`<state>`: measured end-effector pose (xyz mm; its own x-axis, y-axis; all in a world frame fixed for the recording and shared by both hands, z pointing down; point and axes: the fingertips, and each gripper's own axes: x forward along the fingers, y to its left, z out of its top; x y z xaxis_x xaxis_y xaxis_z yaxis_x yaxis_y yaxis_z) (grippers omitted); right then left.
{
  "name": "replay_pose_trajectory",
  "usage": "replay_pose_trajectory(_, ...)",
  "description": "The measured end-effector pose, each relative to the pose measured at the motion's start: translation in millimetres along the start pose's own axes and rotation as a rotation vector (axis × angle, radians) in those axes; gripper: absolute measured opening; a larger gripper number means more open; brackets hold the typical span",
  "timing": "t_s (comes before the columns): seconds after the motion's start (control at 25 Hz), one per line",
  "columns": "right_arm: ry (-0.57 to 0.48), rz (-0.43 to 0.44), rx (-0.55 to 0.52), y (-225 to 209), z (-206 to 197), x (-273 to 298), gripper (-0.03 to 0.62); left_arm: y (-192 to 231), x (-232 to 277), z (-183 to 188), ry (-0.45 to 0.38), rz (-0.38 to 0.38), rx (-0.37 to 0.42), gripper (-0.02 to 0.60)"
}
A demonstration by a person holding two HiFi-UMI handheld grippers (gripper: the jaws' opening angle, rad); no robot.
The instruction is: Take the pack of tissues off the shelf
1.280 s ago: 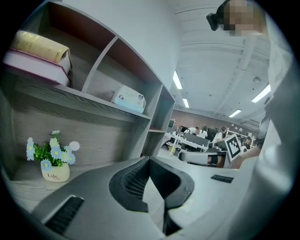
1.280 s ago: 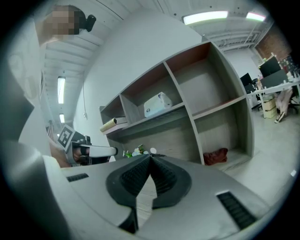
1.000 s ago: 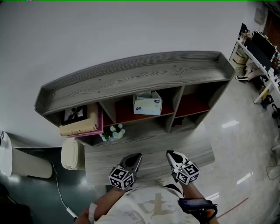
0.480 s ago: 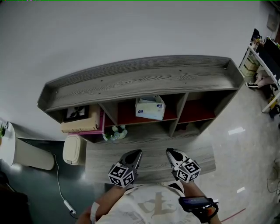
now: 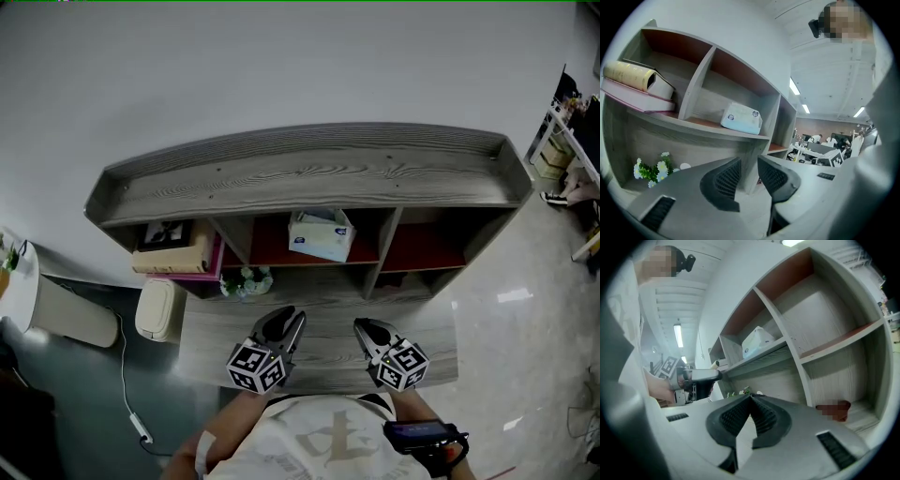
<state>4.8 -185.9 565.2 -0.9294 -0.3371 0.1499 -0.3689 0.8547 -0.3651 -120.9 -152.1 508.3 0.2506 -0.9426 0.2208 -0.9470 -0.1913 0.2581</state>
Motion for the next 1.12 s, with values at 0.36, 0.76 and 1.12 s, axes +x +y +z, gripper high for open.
replay_pose_trajectory(0.36, 0.019, 0.067, 0.006, -4, -6, 4, 0.005, 0, 20, 44, -0.056, 0.066, 0.058, 0.152)
replay_pose_trajectory(0.76, 0.031, 0.102, 0.027, 0, -16, 1, 0.005, 15, 38, 87, -0.111, 0.105, 0.081, 0.150)
replay_pose_trajectory(1.12, 0.029, 0.095, 0.042, -6, -19, -4, 0.005, 39, 62, 119, -0.100, 0.177, 0.120, 0.150)
